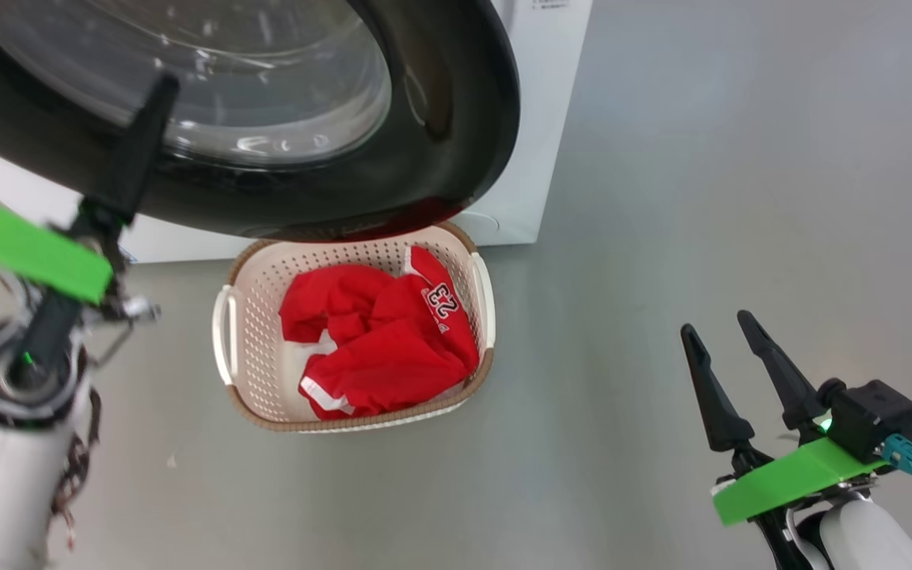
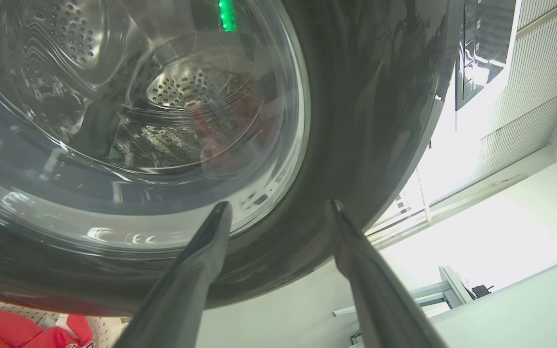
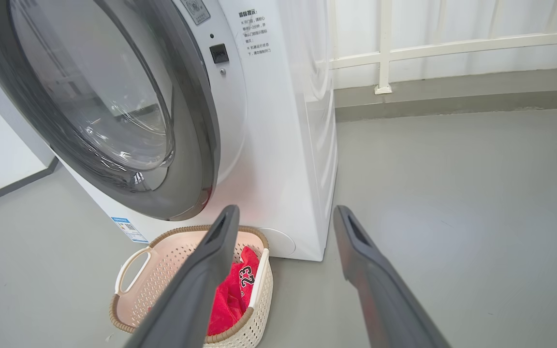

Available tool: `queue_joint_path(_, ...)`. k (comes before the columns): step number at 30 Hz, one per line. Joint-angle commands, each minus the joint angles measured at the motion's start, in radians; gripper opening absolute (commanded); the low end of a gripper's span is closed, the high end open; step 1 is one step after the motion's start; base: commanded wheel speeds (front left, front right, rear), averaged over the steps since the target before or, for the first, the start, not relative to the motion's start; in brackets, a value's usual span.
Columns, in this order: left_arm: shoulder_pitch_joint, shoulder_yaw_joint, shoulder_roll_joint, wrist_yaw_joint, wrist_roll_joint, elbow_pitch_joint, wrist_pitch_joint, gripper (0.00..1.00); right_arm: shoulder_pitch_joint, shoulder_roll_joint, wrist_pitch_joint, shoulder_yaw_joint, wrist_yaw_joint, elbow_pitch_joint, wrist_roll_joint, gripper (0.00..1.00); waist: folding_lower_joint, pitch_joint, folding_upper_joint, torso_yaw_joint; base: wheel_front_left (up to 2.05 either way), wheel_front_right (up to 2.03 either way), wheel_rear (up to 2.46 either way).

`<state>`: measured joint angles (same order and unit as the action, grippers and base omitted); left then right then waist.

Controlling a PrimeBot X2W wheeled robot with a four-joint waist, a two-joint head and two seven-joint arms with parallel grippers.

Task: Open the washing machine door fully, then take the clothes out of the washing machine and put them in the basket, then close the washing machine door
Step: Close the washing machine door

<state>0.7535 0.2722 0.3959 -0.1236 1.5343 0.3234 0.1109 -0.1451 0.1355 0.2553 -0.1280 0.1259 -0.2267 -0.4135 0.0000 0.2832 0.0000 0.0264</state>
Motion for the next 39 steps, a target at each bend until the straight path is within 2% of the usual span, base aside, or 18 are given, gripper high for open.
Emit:
queue_joint_path(1, -0.032, -0.034, 0.046, -0.007, 0.007, -0.03, -0.018, 1.0, 0.02, 0.016, 0.006, -0.017, 0.005, 0.02, 0.005, 1.0, 0.0, -0.02, 0.0, 0.013, 0.0, 0.0, 0.0)
queue_joint_path(9, -0.203, -0.038, 0.039, -0.007, 0.015, -0.053, -0.079, 1.0, 0.06, 0.032, 0.006, -0.01, 0.005, 0.016, -0.002, 1.0, 0.0, -0.076, 0.0, 0.029, 0.0, 0.0, 0.0)
queue_joint_path(22, -0.434, -0.024, 0.062, -0.007, -0.019, -0.066, -0.186, 1.0, 0.132, 0.046, 0.006, 0.004, 0.005, 0.018, -0.008, 1.0, 0.0, -0.154, 0.0, 0.039, 0.0, 0.0, 0.0)
queue_joint_path(28, -0.551, -0.004, 0.087, -0.007, -0.053, -0.066, -0.264, 1.0, 0.173, 0.054, 0.006, 0.017, 0.005, 0.019, -0.01, 1.0, 0.0, -0.195, 0.0, 0.032, 0.0, 0.0, 0.0)
queue_joint_path(34, -0.625, 0.048, 0.119, -0.007, -0.132, -0.051, -0.324, 1.0, 0.198, 0.058, 0.006, 0.025, 0.005, 0.021, -0.014, 1.0, 0.0, -0.218, 0.0, 0.031, 0.0, 0.0, 0.0)
queue_joint_path(39, -0.669, 0.077, 0.121, -0.007, -0.203, -0.028, -0.36, 1.0, 0.222, 0.062, 0.006, 0.033, 0.005, 0.024, -0.015, 1.0, 0.0, -0.236, 0.0, 0.025, 0.0, 0.0, 0.0)
